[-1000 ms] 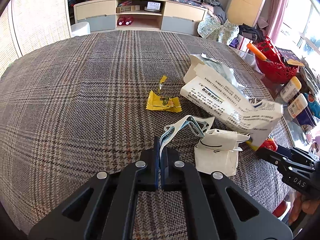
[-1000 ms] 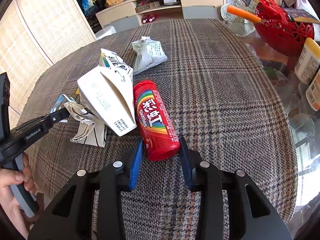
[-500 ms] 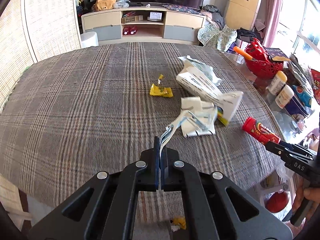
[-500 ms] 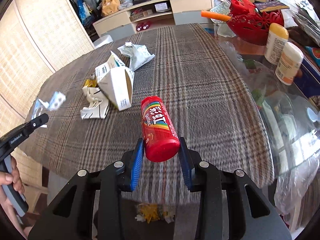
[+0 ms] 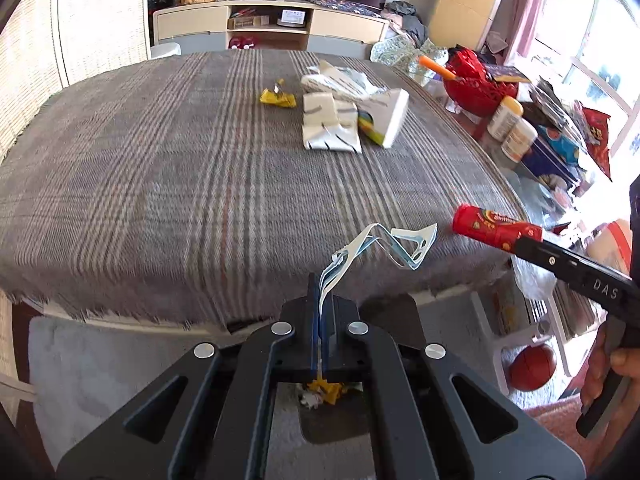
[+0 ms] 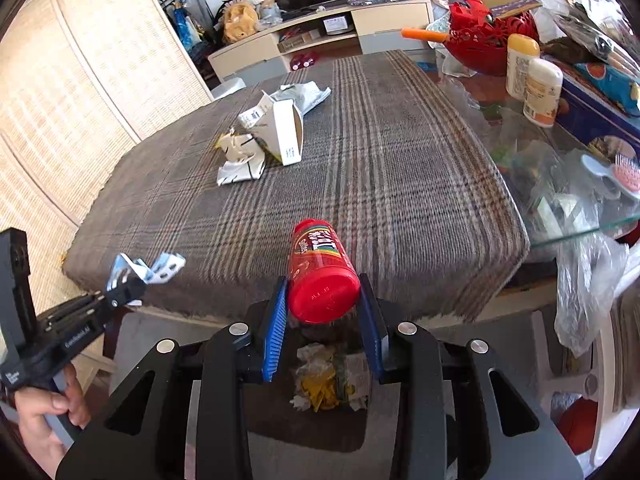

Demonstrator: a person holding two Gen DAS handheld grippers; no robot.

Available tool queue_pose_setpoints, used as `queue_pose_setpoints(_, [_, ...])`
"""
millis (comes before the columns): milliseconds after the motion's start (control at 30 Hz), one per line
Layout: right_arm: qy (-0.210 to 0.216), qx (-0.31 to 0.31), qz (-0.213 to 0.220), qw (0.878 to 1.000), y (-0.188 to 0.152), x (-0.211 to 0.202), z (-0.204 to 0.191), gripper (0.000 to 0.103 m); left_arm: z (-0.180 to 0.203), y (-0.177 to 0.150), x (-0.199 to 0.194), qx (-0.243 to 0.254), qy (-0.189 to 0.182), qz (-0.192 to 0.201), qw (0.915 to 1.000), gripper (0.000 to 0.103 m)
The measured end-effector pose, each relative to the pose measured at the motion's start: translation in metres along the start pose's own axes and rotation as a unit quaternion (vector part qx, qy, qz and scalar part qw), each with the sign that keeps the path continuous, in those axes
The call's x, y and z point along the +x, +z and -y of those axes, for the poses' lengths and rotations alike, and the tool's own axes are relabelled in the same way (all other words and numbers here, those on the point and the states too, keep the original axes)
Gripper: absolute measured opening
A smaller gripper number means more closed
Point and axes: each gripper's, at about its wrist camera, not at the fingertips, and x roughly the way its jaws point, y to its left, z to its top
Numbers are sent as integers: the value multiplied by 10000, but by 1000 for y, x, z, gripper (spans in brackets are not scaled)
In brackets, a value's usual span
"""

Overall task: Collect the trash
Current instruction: 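Carry both items down over the bin and open both tools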

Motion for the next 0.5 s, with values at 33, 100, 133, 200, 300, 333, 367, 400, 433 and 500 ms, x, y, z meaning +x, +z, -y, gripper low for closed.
queue_pose_setpoints(33, [17,-7,-28,10000,-7,-2,1,35,3,-7,-1,32,-21,-26,10000,0])
queue_pose_setpoints(100, [54,-38,-81,9999,-20,-6,1,35,9,-21,-2,43,-62,-95,9999,0])
queue_pose_setpoints(133, [85,-46,-110,9999,-25,-8,0,34,10,-27,-1,38,-73,-129,9999,0])
queue_pose_setpoints(200, [139,-46,-159,9998,-37,-11,-1,34,14,-39,2,43,-86,-225,9997,0])
queue_pose_setpoints(300, [173,-64,-230,9996,-50,-12,-3,35,18,-56,8,12,-77,-348,9994,0])
queue_pose_setpoints(333, [175,-69,-271,9995,-54,-11,-4,35,19,-61,10,9,-68,-379,9993,0])
queue_pose_setpoints(367, [185,-70,-336,9992,-59,-8,-5,35,21,-66,12,23,-58,-420,9991,0])
queue_pose_setpoints(400, [192,-85,-406,9990,-62,-4,-7,34,23,-71,16,35,-37,-470,9989,0])
queue_pose_setpoints(433, [186,-116,-479,9986,-65,1,-8,34,23,-75,19,30,-24,-517,9987,0])
queue_pose_setpoints(500, [173,-145,-613,9979,-71,10,-11,34,24,-82,28,-5,4,-633,9980,0])
